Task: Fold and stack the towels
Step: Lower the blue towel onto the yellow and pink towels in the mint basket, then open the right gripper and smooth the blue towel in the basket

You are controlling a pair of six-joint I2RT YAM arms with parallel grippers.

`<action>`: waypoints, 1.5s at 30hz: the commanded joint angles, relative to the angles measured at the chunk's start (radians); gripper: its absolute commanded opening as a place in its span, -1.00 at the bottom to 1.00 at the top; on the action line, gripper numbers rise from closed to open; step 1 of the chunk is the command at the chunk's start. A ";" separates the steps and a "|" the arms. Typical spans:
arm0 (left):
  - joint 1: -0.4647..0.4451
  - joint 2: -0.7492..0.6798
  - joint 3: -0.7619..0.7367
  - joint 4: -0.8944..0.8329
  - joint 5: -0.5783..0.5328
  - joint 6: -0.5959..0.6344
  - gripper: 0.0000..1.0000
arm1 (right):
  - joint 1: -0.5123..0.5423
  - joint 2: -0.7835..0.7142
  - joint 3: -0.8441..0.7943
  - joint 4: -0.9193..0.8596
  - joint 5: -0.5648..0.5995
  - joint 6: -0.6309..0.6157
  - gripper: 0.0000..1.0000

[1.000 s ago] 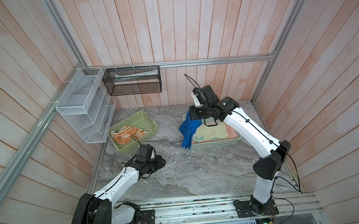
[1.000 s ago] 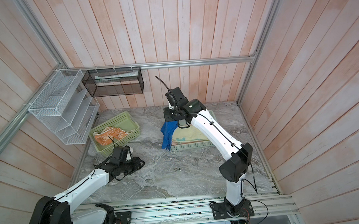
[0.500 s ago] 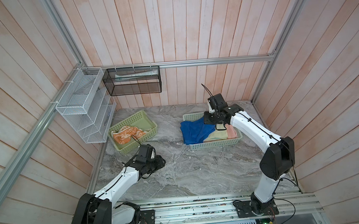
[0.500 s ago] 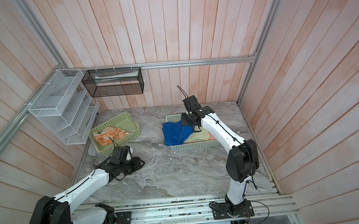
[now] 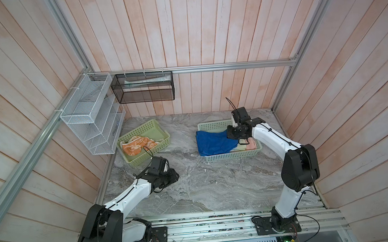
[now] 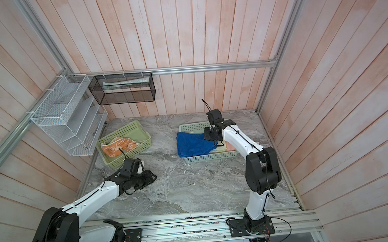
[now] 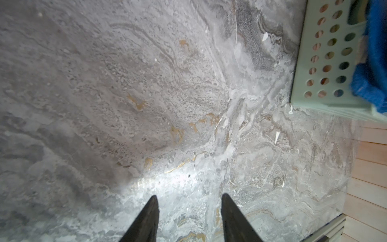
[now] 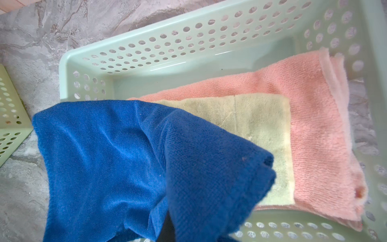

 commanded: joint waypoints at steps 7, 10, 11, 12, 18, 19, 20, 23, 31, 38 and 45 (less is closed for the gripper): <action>0.004 0.039 0.040 0.020 0.006 0.010 0.01 | -0.039 -0.012 -0.050 0.018 0.015 -0.019 -1.00; 0.005 0.041 0.037 0.023 0.008 0.007 0.01 | -0.043 -0.021 -0.063 0.018 0.029 -0.020 -1.00; 0.005 0.040 0.036 0.024 0.008 0.006 0.01 | -0.045 -0.024 -0.066 0.019 0.032 -0.022 -1.00; 0.005 0.041 0.037 0.024 0.007 0.006 0.01 | -0.048 -0.028 -0.070 0.022 0.031 -0.023 -1.00; 0.004 0.051 0.043 0.025 0.009 0.010 0.01 | -0.056 0.002 -0.053 0.015 0.016 -0.039 -1.00; 0.005 0.050 0.046 0.024 0.010 0.010 0.01 | -0.055 0.008 -0.048 0.009 0.018 -0.041 -1.00; 0.004 0.051 0.049 0.020 0.010 0.012 0.01 | -0.056 0.011 -0.042 0.003 0.023 -0.044 -1.00; 0.004 0.047 0.049 0.018 0.006 0.011 0.01 | -0.060 0.006 -0.040 -0.008 0.050 -0.055 -1.00; 0.005 0.061 0.051 0.025 0.012 0.009 0.01 | -0.083 0.001 -0.046 -0.010 0.044 -0.075 -1.00; 0.004 0.062 0.053 0.027 0.012 0.006 0.01 | -0.089 0.021 -0.037 -0.022 0.055 -0.093 -1.00; 0.004 0.062 0.053 0.027 0.011 0.002 0.01 | -0.109 0.032 -0.022 -0.045 0.075 -0.116 -1.00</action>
